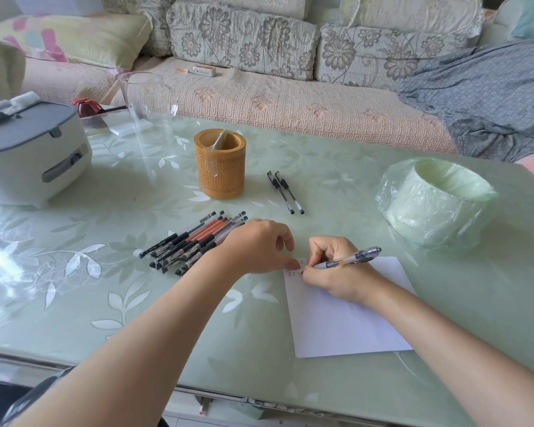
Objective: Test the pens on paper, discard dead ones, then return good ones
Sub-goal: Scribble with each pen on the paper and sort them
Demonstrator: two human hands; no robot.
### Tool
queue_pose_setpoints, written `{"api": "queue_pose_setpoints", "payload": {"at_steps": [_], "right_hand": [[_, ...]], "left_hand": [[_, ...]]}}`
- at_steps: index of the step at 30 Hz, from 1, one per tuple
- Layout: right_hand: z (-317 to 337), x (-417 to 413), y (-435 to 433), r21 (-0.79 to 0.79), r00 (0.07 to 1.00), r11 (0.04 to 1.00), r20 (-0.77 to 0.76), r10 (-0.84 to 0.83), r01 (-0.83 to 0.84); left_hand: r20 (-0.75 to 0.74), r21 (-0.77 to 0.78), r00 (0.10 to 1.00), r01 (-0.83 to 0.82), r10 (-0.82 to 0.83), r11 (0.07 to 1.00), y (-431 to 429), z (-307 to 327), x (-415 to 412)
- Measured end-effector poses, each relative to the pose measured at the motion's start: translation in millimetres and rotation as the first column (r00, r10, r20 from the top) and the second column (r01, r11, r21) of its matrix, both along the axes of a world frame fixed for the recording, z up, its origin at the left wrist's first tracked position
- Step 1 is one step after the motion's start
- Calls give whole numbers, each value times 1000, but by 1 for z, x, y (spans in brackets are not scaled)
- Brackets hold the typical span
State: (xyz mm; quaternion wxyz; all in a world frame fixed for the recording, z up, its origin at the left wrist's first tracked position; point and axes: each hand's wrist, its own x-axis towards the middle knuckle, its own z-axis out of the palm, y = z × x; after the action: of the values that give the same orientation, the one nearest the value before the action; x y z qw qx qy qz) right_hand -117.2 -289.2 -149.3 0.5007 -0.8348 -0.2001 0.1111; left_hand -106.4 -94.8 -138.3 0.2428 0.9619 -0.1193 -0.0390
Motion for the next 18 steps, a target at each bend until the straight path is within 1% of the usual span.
{"api": "queue_pose_setpoints", "payload": {"at_steps": [5, 12, 18], "right_hand": [[-1, 0, -1, 31, 1000, 999, 4, 16, -17], [0, 1, -3, 8, 998, 998, -35, 55, -54], [0, 0, -2, 25, 999, 999, -25, 46, -46]], "left_hand": [[0, -15, 1000, 3, -3, 1000, 1, 0, 0], [1, -11, 1000, -1, 1, 1000, 1, -1, 0], [-11, -13, 1000, 5, -5, 1000, 1, -1, 1]]}}
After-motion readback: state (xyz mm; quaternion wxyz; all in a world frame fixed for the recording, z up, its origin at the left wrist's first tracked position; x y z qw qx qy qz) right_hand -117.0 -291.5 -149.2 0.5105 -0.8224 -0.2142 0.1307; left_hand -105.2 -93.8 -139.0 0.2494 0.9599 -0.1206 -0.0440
